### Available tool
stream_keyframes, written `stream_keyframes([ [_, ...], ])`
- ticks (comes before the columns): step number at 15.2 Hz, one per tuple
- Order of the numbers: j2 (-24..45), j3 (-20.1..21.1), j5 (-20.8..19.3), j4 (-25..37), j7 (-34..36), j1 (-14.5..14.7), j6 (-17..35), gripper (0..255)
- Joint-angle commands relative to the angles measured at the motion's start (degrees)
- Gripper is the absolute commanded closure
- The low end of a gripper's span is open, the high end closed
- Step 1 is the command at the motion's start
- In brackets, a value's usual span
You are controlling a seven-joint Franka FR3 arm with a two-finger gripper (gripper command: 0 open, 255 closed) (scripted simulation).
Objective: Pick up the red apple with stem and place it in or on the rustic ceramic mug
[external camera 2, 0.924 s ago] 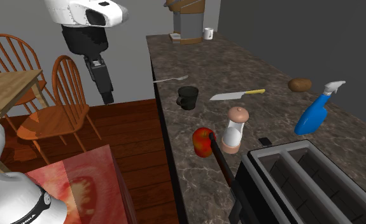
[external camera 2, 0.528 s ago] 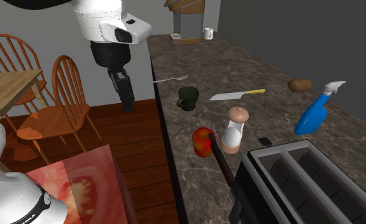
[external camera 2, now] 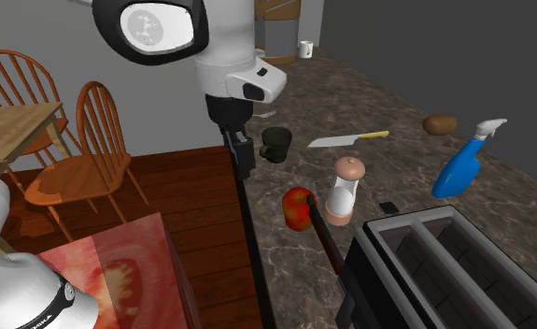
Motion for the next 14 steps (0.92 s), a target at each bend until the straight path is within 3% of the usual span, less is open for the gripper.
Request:
stream_keyframes([
  [1,3.8,-0.5,0.7,1.3,0.3,-0.2,3.0,0],
  [14,30.0,-3.7,8.1,18.4,-0.7,-2.5,13.9,0],
])
